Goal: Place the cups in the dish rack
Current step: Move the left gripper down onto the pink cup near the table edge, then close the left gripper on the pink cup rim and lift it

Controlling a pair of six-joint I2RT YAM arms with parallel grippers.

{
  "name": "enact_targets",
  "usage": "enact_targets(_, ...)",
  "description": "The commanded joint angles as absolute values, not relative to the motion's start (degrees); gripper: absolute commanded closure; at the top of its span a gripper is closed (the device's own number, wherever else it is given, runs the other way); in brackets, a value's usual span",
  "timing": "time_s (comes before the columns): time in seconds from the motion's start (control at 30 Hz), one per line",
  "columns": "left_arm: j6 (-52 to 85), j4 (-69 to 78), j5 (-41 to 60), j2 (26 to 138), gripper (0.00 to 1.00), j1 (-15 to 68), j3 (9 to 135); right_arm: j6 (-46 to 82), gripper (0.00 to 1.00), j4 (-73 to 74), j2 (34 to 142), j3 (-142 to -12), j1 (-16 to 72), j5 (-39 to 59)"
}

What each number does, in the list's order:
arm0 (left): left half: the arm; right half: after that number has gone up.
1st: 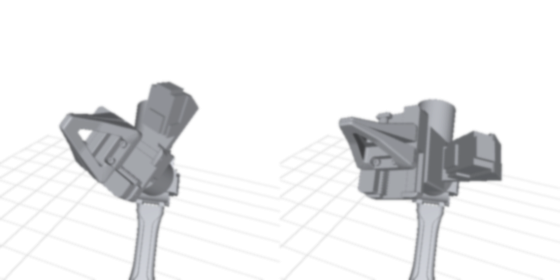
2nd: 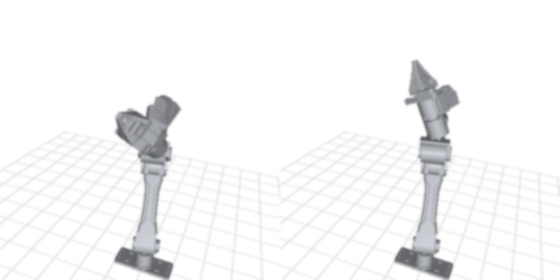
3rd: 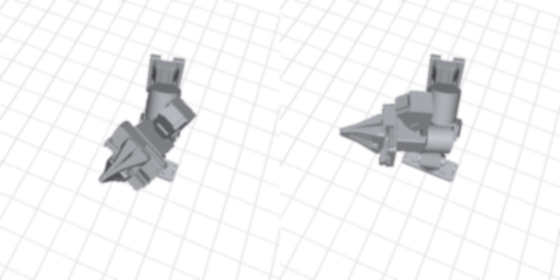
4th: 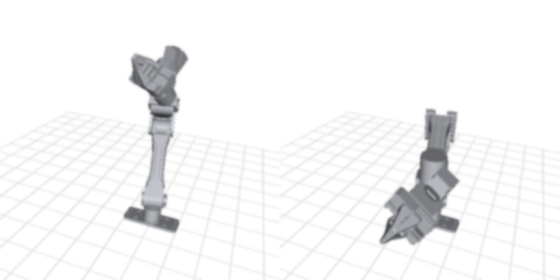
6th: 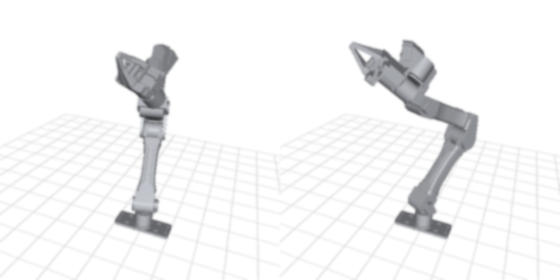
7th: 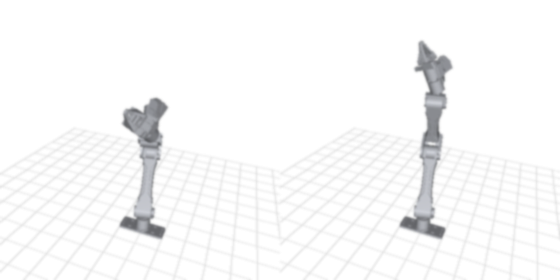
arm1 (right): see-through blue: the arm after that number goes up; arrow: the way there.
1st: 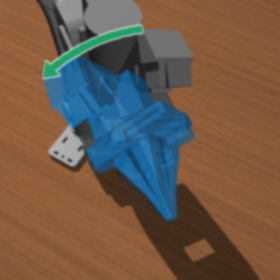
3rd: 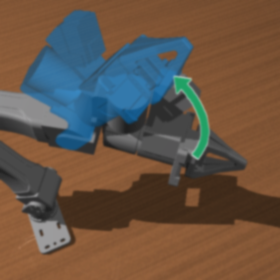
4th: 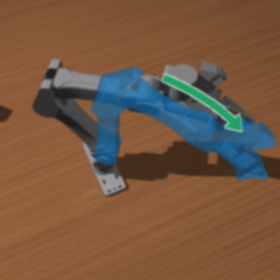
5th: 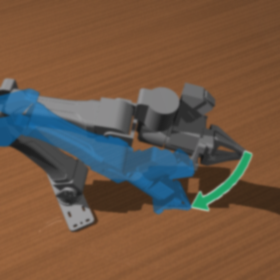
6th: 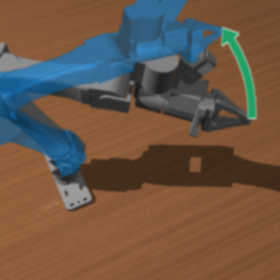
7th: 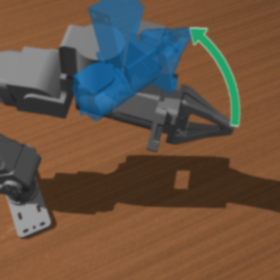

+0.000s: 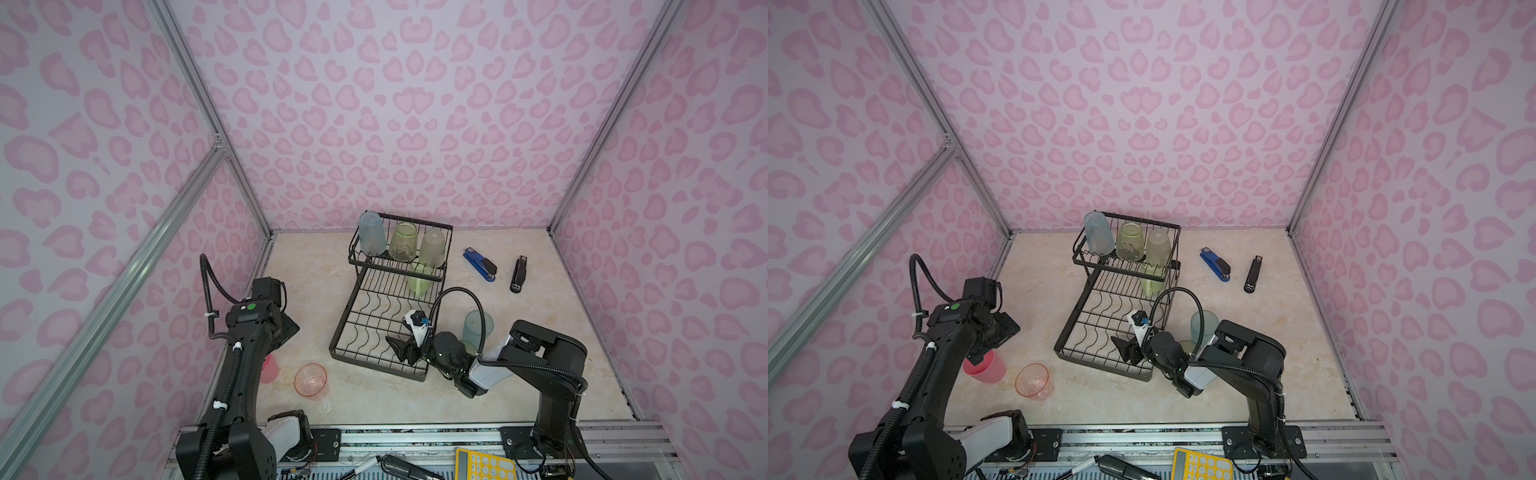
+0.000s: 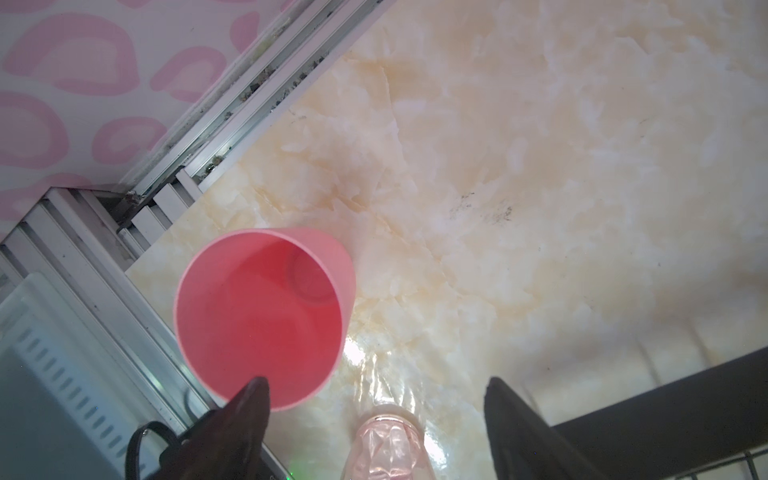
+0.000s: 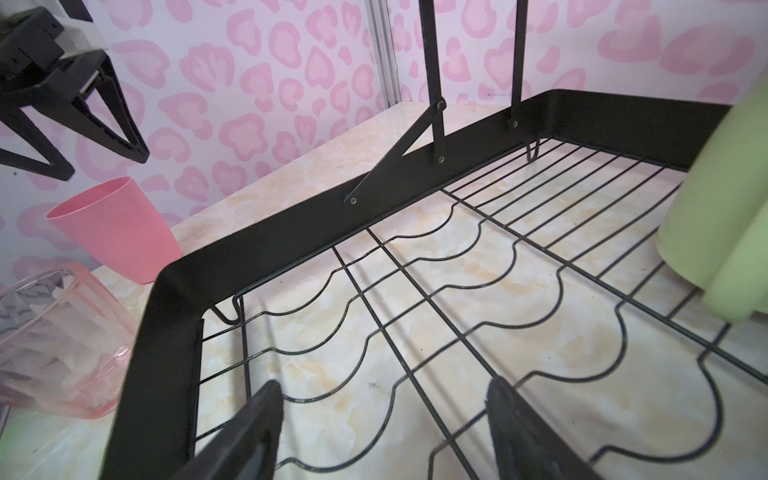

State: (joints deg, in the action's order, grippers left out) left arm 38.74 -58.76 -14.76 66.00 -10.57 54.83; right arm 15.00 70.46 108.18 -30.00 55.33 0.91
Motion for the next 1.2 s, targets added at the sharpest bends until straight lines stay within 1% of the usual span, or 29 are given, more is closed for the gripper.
enact_targets(0.0, 37.29, -55.65, -12.97, 66.14, 0.18, -12.31, 53.29, 15.68, 0.24, 71.12, 109.23, -30.10, 55.33, 0.88)
enact_targets(0.23, 35.27, -52.43, -10.16, 68.05, 0.23, -15.52, 50.82, 14.30, 0.25, 68.93, 109.43, -31.09, 56.42, -0.16)
enact_targets(0.47, 34.46, -49.34, -9.40, 70.95, 0.33, -17.02, 48.86, 13.53, 0.25, 67.85, 109.93, -31.99, 57.05, -0.94)
enact_targets(0.53, 34.41, -48.62, -9.34, 71.70, 0.34, -17.40, 48.69, 13.44, 0.25, 67.84, 109.87, -31.90, 57.05, -1.12)
enact_targets(0.6, 34.22, -48.03, -9.45, 72.46, 0.41, -17.57, 48.66, 13.41, 0.25, 67.85, 109.80, -31.82, 57.11, -1.25)
enact_targets(0.73, 34.28, -47.07, -9.05, 73.32, 0.50, -17.69, 48.66, 13.40, 0.26, 67.94, 109.82, -31.78, 57.07, -1.32)
enact_targets(0.83, 34.04, -46.82, -9.16, 73.65, 0.66, -17.69, 48.77, 13.40, 0.26, 68.02, 109.72, -31.74, 57.07, -1.46)
enact_targets(0.93, 33.67, -47.03, -9.36, 73.10, 0.76, -17.67, 49.12, 13.40, 0.26, 68.20, 109.60, -31.56, 57.11, -1.63)
enact_targets(1.17, 33.13, -46.68, -9.20, 70.97, 0.88, -17.72, 49.31, 13.43, 0.26, 68.47, 109.38, -31.20, 57.06, -2.07)
